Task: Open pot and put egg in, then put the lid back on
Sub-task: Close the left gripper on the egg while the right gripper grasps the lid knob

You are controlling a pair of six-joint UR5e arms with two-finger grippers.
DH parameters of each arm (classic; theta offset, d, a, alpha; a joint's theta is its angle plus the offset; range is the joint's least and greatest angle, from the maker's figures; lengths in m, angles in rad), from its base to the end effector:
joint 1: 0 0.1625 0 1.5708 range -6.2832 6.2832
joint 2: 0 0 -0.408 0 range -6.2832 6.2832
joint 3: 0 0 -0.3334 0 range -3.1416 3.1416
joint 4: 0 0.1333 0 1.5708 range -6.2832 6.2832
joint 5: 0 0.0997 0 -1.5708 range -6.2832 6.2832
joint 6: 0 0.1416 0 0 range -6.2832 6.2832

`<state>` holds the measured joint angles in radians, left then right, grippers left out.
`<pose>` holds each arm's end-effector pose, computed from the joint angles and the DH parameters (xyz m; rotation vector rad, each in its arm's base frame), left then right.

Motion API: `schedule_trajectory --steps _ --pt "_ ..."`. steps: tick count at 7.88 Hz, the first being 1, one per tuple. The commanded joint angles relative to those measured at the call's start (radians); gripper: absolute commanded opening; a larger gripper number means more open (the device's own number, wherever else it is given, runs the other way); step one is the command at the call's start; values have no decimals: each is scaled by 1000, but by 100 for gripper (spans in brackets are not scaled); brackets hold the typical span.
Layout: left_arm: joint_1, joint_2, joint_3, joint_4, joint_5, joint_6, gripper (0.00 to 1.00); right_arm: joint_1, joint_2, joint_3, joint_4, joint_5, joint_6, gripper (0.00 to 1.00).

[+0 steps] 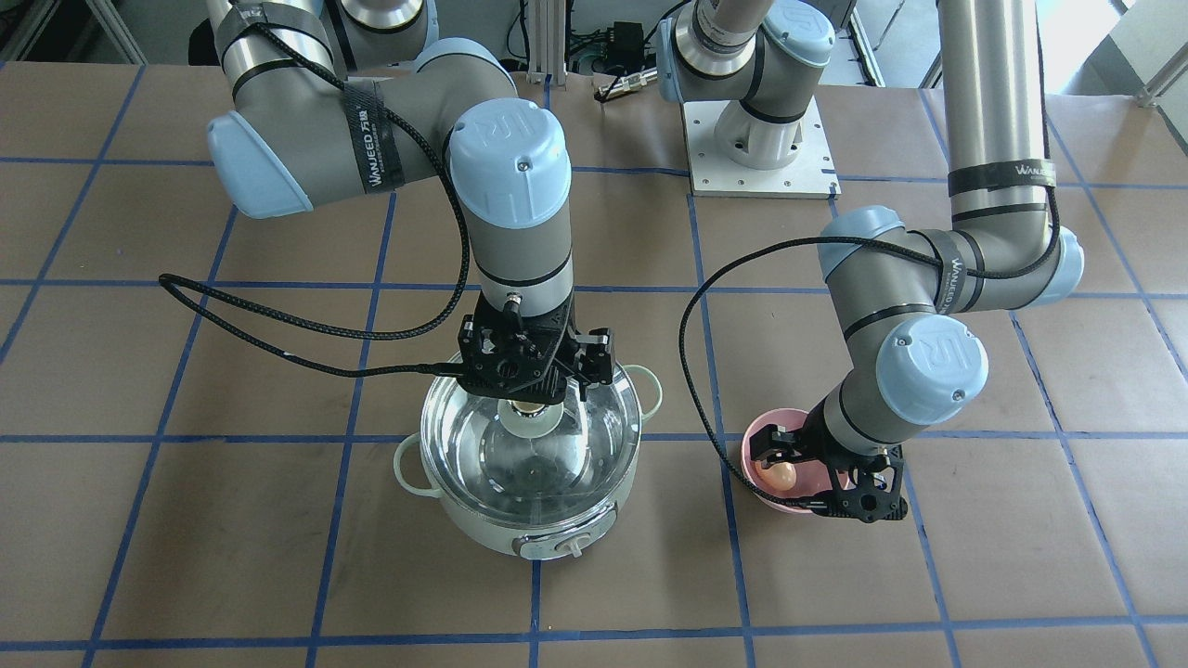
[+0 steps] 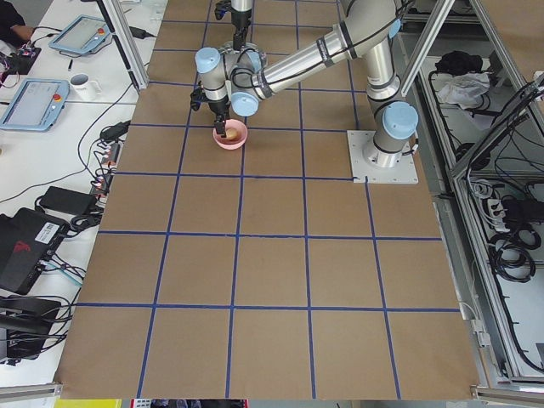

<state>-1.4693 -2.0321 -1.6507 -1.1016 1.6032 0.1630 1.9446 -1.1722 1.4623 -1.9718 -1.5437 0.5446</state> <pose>-0.0717 -0.5668 0.2078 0.0976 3.1152 0.1180 0.3441 -0.5016 0.3135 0.2592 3.0543 -0.1341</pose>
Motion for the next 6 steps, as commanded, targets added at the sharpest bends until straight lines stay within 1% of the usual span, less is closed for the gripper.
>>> schedule_trajectory --steps 1,3,5,6 --pt "1 0 -32 0 3 -10 100 1 3 4 -6 -15 -21 77" --pt "1 -7 -35 2 3 -8 100 -1 3 10 -6 -18 -58 60" --pt "1 -10 -37 5 1 -11 100 -7 0 10 -4 -22 -92 42" --pt "1 -20 -35 8 0 -10 100 -7 -1 10 -4 -25 -94 39"
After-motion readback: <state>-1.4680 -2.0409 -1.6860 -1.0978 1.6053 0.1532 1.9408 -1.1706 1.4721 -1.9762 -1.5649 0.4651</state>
